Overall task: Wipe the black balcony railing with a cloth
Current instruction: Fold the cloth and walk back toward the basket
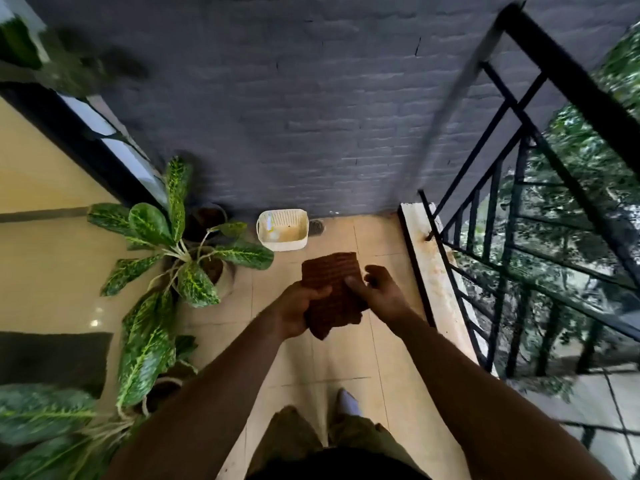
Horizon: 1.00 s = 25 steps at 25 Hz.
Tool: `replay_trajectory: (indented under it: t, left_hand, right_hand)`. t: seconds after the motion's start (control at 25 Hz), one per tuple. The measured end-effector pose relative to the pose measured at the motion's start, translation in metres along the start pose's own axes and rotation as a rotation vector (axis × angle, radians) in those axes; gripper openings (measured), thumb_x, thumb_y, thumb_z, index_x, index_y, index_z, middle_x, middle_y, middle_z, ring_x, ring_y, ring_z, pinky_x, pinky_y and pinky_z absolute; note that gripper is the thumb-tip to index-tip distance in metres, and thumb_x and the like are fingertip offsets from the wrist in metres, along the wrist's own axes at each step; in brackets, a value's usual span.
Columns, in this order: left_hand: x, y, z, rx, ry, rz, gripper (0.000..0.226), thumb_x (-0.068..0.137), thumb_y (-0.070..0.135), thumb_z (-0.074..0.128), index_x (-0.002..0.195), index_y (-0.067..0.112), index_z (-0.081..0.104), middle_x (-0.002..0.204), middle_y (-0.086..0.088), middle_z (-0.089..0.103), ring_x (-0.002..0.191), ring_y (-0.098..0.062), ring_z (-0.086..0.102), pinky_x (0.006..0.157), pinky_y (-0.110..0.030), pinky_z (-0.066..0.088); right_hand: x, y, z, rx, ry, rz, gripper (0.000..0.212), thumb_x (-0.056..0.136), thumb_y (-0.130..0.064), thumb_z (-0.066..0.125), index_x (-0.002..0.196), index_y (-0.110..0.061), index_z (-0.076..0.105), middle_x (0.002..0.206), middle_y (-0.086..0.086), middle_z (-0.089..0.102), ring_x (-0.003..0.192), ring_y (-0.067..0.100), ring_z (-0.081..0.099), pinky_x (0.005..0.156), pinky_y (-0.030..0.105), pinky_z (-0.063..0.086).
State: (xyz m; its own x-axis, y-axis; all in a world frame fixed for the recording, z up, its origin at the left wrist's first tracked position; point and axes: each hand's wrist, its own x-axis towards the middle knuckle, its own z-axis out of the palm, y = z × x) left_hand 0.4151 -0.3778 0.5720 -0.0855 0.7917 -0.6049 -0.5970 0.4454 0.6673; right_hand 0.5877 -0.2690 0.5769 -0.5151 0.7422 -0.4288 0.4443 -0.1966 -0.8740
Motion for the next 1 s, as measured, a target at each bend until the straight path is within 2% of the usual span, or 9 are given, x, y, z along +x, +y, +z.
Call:
replay_trajectory:
  t: [0.08,0.12,0.2,0.32,0.48,0.64,0.8,0.88,1.0]
  left_hand:
    - [0.024,0.03,-0.006,0.021,-0.029,-0.022,0.046,0.09,0.008,0.067,0.134,0.0,0.058,0.131,-0.03,0.061,0.12,-0.052,0.058,0.106,-0.068,0.04]
    - [0.028,0.04,-0.005,0.021,-0.028,-0.016,0.044,0.09,0.006,0.067,0.133,0.001,0.059,0.131,-0.028,0.062,0.121,-0.049,0.059,0.105,-0.066,0.042]
    - [0.051,0.067,-0.013,0.023,0.031,-0.012,0.037,0.091,0.001,0.063,0.128,0.002,0.063,0.127,-0.025,0.065,0.117,-0.044,0.063,0.101,-0.06,0.049]
    - [0.104,0.107,-0.044,0.038,0.104,-0.019,0.031,0.092,-0.003,0.061,0.122,0.003,0.066,0.121,-0.022,0.069,0.11,-0.039,0.067,0.096,-0.053,0.054]
    - [0.177,0.156,-0.096,0.135,0.21,-0.063,0.023,0.092,-0.003,0.063,0.111,0.009,0.069,0.12,-0.02,0.07,0.107,-0.035,0.069,0.096,-0.05,0.055]
    - [0.238,0.184,-0.155,0.033,0.203,-0.152,0.037,0.091,-0.006,0.059,0.127,-0.003,0.061,0.124,-0.025,0.067,0.111,-0.042,0.065,0.08,-0.048,0.059]
    - [0.295,0.19,-0.197,-0.205,0.135,-0.202,0.047,0.084,0.003,0.063,0.13,-0.004,0.059,0.123,-0.026,0.066,0.109,-0.041,0.064,0.082,-0.047,0.057]
    - [0.339,0.183,-0.223,-0.196,0.225,-0.203,0.056,0.073,0.0,0.065,0.128,-0.007,0.059,0.12,-0.025,0.067,0.108,-0.042,0.065,0.081,-0.046,0.056]
    - [0.411,0.164,-0.265,-0.112,0.41,-0.149,0.039,0.078,-0.014,0.05,0.114,-0.008,0.065,0.105,-0.021,0.071,0.093,-0.036,0.069,0.07,-0.04,0.058]
  right_hand:
    - [0.039,-0.015,-0.007,0.254,-0.275,0.213,0.069,0.089,-0.056,0.069,0.135,-0.006,0.057,0.116,0.009,0.072,0.102,0.026,0.068,0.084,0.036,0.054]
    - [0.049,-0.017,-0.01,0.308,-0.378,0.257,0.064,0.092,-0.055,0.066,0.133,-0.006,0.06,0.121,0.011,0.072,0.109,0.029,0.068,0.092,0.039,0.053]
    - [0.088,-0.025,-0.008,0.358,-0.445,0.299,0.053,0.097,-0.045,0.065,0.132,-0.005,0.062,0.124,0.016,0.071,0.115,0.035,0.067,0.099,0.043,0.053]
    - [0.155,-0.045,0.011,0.277,-0.335,0.262,0.039,0.093,-0.025,0.071,0.122,0.0,0.067,0.11,0.017,0.075,0.097,0.034,0.073,0.08,0.036,0.06]
    - [0.243,-0.069,0.044,0.207,-0.215,0.261,0.036,0.089,-0.017,0.077,0.121,-0.003,0.068,0.105,0.013,0.077,0.089,0.027,0.076,0.07,0.035,0.061]
    - [0.326,-0.081,0.074,0.196,-0.186,0.34,0.034,0.087,0.004,0.068,0.12,0.001,0.065,0.1,0.017,0.075,0.081,0.028,0.073,0.067,0.038,0.06]
    - [0.397,-0.074,0.1,0.315,-0.259,0.488,0.033,0.091,-0.017,0.07,0.122,-0.009,0.066,0.11,0.013,0.075,0.104,0.03,0.07,0.079,0.04,0.058]
    - [0.44,-0.053,0.111,0.32,-0.258,0.497,0.035,0.092,-0.017,0.071,0.125,-0.008,0.065,0.114,0.016,0.074,0.106,0.033,0.07,0.076,0.041,0.06]
    - [0.507,-0.009,0.131,0.271,-0.239,0.457,0.036,0.092,-0.008,0.071,0.127,-0.007,0.063,0.116,0.018,0.073,0.102,0.037,0.071,0.073,0.044,0.062]
